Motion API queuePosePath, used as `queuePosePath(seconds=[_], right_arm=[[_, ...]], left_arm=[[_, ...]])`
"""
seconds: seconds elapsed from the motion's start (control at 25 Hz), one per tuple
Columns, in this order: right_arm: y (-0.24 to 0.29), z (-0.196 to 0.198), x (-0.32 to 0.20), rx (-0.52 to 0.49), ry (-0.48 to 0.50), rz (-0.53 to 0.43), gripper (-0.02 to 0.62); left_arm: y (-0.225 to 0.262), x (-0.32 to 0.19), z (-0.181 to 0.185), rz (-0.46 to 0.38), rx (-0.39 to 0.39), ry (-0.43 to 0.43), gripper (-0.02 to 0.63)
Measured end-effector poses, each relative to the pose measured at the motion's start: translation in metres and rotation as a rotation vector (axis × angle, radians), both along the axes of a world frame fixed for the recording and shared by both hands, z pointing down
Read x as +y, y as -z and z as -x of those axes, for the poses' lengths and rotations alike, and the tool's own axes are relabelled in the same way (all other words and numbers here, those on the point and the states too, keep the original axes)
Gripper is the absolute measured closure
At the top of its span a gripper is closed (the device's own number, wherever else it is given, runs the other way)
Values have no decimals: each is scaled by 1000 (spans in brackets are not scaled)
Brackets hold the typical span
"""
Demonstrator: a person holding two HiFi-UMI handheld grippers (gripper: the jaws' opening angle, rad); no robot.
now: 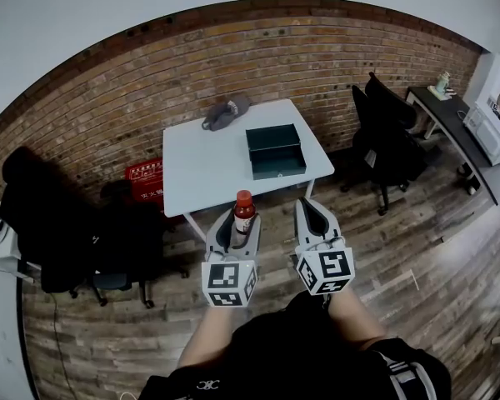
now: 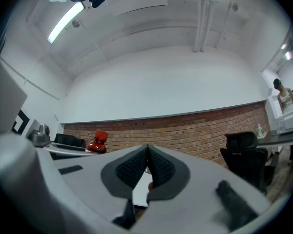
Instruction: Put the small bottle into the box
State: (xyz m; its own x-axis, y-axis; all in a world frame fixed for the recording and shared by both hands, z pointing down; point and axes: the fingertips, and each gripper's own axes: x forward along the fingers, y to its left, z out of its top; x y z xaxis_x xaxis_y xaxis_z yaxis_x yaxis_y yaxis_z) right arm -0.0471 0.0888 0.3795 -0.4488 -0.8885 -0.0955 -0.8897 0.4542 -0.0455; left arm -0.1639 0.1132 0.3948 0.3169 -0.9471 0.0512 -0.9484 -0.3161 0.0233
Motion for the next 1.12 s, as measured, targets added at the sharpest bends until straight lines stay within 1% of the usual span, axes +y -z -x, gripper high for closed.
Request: queuePosePath(seconds=[0.2,0.44,0.68,0.88,1.12], right_arm=[[2,5,-4,9,-11,-11,569],[2,7,-28,9,-3,-23,569],[3,10,-76,-11,8,-35,569],[-2,2,-119,-30,13,-24,569],[-16,-7,-173,-59,18,-4,569]], left_arm=[[-1,-5,5,-10,12,-14,396],[-4,-28,9,-12,11,-6,396],[-4,-73,12,-20,0,5,396],[-8,-112,5,-7,3,6,396],[-16,-160,-7,-2,-25,4,396]])
